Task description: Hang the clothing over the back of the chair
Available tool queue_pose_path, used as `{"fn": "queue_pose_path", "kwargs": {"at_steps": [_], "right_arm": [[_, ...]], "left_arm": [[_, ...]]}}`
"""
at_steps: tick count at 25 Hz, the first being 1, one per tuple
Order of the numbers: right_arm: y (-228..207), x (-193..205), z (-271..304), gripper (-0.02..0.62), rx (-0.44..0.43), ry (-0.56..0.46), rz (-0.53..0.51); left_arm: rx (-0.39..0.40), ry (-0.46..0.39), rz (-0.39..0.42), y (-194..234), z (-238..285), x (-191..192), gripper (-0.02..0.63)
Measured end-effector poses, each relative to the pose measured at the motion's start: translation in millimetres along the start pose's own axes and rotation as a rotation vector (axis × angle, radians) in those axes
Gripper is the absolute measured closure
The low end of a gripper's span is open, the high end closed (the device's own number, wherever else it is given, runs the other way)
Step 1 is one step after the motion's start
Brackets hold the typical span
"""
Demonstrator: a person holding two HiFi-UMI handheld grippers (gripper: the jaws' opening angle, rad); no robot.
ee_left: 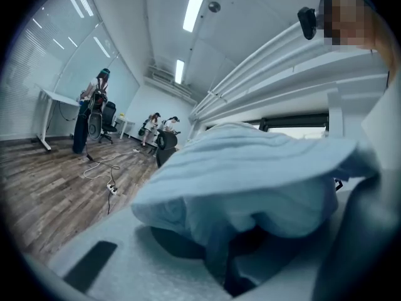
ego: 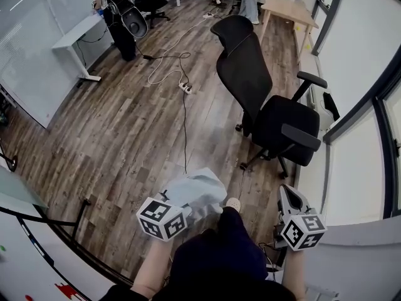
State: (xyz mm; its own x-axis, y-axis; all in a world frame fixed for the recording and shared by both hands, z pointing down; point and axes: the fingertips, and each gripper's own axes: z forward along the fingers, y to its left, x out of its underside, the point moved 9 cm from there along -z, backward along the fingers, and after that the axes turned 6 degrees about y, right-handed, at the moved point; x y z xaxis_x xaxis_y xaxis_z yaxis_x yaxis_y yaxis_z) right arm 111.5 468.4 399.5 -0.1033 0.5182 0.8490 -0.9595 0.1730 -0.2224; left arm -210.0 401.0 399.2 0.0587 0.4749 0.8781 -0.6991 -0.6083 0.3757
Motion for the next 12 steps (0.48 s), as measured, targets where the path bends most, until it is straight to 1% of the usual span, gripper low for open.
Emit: {"fn": "queue_pose_path", "kwargs": {"at_steps": [12], "right_arm": [[-64,-40,55,0.594,-0.015,0.006,0.027]], "left_arm": [[-0.002,0.017,0.004,11,84,-32,0.588]]}}
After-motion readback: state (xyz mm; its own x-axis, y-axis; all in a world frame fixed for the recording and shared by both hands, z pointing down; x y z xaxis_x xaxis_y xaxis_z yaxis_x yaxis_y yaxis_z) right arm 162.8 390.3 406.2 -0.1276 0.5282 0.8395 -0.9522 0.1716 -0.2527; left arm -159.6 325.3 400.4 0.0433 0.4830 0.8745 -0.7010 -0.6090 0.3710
